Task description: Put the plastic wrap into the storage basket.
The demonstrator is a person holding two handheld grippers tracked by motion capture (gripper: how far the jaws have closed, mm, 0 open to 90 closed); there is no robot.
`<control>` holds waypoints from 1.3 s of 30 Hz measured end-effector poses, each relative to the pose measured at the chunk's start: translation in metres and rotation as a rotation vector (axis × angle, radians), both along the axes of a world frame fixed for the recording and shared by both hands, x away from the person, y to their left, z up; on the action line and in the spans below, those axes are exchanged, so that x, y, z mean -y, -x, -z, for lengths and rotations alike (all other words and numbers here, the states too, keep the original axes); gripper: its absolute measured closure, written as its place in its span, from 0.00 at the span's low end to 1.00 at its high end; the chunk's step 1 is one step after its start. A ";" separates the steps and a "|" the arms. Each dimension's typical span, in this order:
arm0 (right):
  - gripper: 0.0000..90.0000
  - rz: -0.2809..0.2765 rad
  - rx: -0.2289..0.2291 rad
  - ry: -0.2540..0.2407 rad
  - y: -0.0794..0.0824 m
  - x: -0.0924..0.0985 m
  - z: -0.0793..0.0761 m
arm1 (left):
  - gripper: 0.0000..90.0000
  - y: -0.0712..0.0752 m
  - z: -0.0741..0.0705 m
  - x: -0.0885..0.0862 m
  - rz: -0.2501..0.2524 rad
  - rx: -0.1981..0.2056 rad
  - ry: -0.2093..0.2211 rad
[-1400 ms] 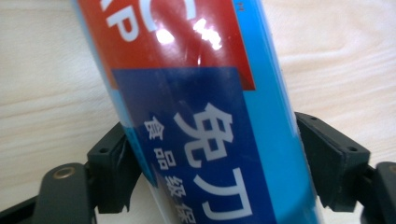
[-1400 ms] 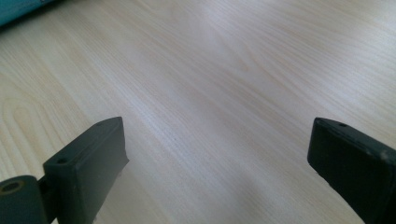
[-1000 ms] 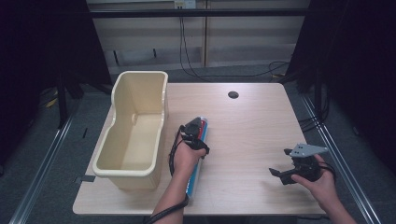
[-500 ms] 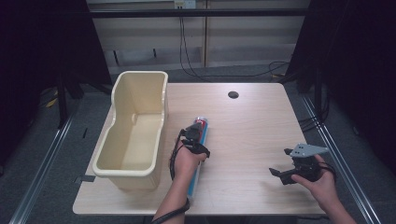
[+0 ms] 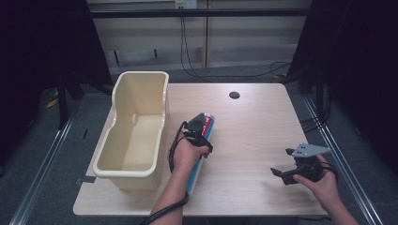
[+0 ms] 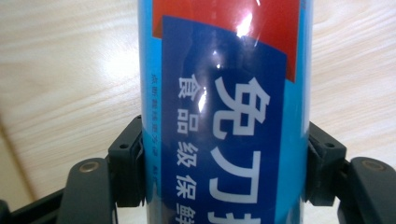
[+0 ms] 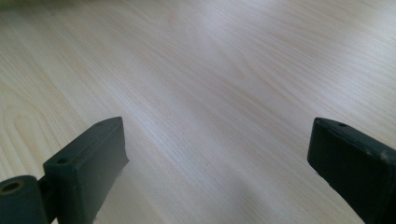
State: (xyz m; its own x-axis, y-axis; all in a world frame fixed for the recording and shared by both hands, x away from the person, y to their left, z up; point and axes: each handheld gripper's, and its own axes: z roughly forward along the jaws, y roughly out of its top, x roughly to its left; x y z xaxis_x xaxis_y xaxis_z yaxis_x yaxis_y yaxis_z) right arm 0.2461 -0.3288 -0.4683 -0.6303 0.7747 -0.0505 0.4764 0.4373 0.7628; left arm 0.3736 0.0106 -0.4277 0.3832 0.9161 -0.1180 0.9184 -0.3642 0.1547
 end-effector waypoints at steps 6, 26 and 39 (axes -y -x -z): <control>0.04 -0.003 0.001 -0.009 0.000 0.001 -0.001 | 0.36 -0.003 -0.027 -0.001 -0.008 0.011 0.037; 0.02 -0.033 0.009 -0.018 0.001 -0.002 -0.002 | 0.36 -0.011 -0.092 -0.005 0.013 -0.018 0.050; 0.02 -0.038 -0.002 -0.029 0.001 -0.002 -0.002 | 0.36 -0.017 -0.125 -0.017 0.002 -0.019 0.056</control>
